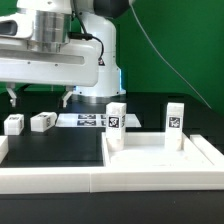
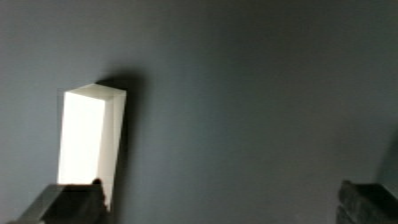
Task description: Assemble square table
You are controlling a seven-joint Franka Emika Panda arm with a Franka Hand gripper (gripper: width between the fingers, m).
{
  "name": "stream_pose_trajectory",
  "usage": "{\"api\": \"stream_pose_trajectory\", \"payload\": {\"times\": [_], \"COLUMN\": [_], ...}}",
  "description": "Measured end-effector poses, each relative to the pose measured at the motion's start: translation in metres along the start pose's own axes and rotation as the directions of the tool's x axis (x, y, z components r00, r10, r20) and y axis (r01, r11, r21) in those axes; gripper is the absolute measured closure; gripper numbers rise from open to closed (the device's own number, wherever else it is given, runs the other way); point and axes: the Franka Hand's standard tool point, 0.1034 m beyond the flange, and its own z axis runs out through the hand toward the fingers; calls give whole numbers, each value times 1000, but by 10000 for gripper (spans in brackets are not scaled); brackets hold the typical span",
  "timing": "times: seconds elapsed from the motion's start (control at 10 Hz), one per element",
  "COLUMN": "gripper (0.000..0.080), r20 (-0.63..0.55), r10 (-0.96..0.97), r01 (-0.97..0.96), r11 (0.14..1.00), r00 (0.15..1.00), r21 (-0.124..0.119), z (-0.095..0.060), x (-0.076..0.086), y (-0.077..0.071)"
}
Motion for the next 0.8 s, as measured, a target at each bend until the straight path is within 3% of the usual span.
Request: {"api": "stream_pose_trajectory", "payload": {"times": [0.2, 0.4, 0.6, 0.8], "gripper": [151, 151, 151, 151], "r20": [1, 22, 71, 75], "r10": [2, 95, 154, 162], "r01": [-2, -95, -159, -166], "r11": [1000, 995, 985, 984], "r00": [1000, 995, 985, 984], "r21": [0, 34, 62, 61], "z": [1, 10, 21, 23], "x": [-1, -27, -51, -51], "y": [0, 7, 1, -1]}}
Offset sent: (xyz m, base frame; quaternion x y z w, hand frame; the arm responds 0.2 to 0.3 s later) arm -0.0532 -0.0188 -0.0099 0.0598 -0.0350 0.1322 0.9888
